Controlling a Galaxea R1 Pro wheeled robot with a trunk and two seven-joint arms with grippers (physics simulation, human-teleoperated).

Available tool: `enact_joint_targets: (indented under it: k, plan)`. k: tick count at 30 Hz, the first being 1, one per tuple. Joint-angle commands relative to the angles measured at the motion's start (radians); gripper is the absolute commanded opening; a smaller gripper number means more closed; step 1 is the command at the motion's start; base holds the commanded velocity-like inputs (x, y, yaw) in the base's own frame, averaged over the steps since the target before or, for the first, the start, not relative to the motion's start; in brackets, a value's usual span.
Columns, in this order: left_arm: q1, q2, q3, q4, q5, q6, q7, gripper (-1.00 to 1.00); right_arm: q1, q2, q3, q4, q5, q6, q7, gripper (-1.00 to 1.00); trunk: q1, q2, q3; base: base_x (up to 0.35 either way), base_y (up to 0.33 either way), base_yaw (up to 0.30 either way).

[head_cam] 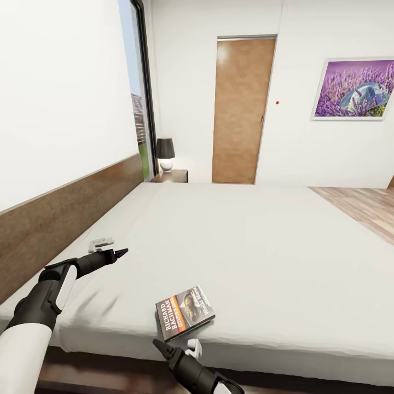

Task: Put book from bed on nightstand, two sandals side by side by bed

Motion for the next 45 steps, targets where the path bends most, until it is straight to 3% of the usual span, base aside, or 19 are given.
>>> enact_joint_targets:
  k: [1, 6, 19, 45]
  plan:
    - [-0.001, 0.0, 0.002, -0.001, 0.006, 0.008, -0.002, 1.0, -0.001, 0.0, 0.002, -0.002, -0.011, 0.006, 0.002, 1.0, 0.0, 0.0, -0.001, 0.0, 0.0, 0.0]
    - [-0.001, 0.0, 0.002, -0.001, 0.006, 0.008, -0.002, 1.0, -0.001, 0.0, 0.001, -0.012, -0.016, 0.005, 0.0, 1.0, 0.0, 0.0, -0.001, 0.0, 0.0, 0.0]
    - [-0.001, 0.0, 0.002, -0.001, 0.006, 0.007, -0.002, 1.0, -0.001, 0.0, 0.001, -0.017, -0.094, 0.004, -0.003, 1.0, 0.0, 0.0, -0.001, 0.0, 0.0, 0.0]
    - [-0.001, 0.0, 0.002, -0.001, 0.006, 0.007, -0.002, 1.0, -0.001, 0.0, 0.0, -0.013, -0.107, 0.004, -0.004, 1.0, 0.0, 0.0, -0.001, 0.0, 0.0, 0.0]
